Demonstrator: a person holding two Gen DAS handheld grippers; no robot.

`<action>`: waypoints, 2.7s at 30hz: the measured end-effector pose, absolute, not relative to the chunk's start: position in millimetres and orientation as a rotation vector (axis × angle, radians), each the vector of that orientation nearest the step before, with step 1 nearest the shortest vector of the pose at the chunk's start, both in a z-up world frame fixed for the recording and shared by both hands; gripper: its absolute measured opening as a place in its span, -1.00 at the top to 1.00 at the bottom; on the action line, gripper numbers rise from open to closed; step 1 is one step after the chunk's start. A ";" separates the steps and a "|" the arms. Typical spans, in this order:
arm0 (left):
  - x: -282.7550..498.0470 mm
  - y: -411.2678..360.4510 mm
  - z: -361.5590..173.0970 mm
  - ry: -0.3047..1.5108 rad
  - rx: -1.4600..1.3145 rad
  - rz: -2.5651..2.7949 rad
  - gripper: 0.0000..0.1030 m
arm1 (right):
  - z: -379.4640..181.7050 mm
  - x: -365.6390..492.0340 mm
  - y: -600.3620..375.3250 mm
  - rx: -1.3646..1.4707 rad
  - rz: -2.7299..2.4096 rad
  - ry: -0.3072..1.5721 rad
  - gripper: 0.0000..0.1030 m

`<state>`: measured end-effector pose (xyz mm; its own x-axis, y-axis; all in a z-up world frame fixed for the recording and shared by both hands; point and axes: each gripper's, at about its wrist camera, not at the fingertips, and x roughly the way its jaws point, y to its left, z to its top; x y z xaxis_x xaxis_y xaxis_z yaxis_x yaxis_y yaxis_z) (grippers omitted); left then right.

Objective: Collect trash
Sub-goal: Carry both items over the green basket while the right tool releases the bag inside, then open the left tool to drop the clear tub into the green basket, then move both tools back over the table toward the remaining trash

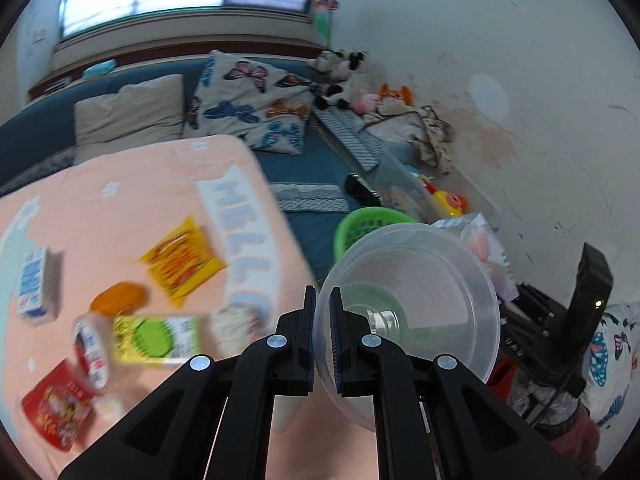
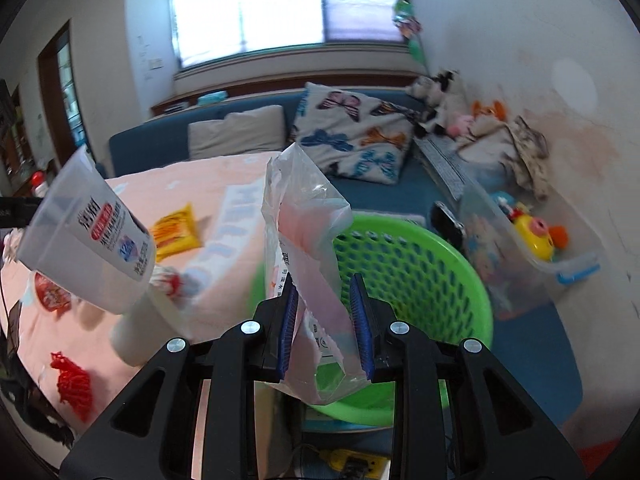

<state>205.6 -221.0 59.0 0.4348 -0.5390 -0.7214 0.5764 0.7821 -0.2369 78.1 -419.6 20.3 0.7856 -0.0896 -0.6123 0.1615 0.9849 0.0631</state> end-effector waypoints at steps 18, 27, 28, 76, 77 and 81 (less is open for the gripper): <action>235.5 -328.4 30.8 0.942 0.099 -0.765 0.87 | -6.5 68.5 -459.6 0.176 -0.234 0.677 -0.28; 241.9 -352.7 1.1 0.984 0.145 -0.749 0.81 | -3.7 51.8 -458.4 0.190 -0.257 0.637 -0.72; 241.8 -354.3 -1.8 0.986 0.151 -0.745 0.79 | -3.5 51.1 -458.6 0.188 -0.263 0.632 -0.74; 190.0 -123.4 34.1 0.833 0.058 -0.504 -0.10 | -7.8 61.8 -315.3 0.252 0.049 0.685 -0.80; 189.7 -119.2 32.6 0.835 0.055 -0.497 -0.10 | -8.6 65.2 -310.9 0.254 0.059 0.692 -0.80; 185.4 -92.5 24.1 0.842 0.041 -0.460 -0.10 | -15.3 80.3 -294.6 0.297 0.093 0.735 -0.80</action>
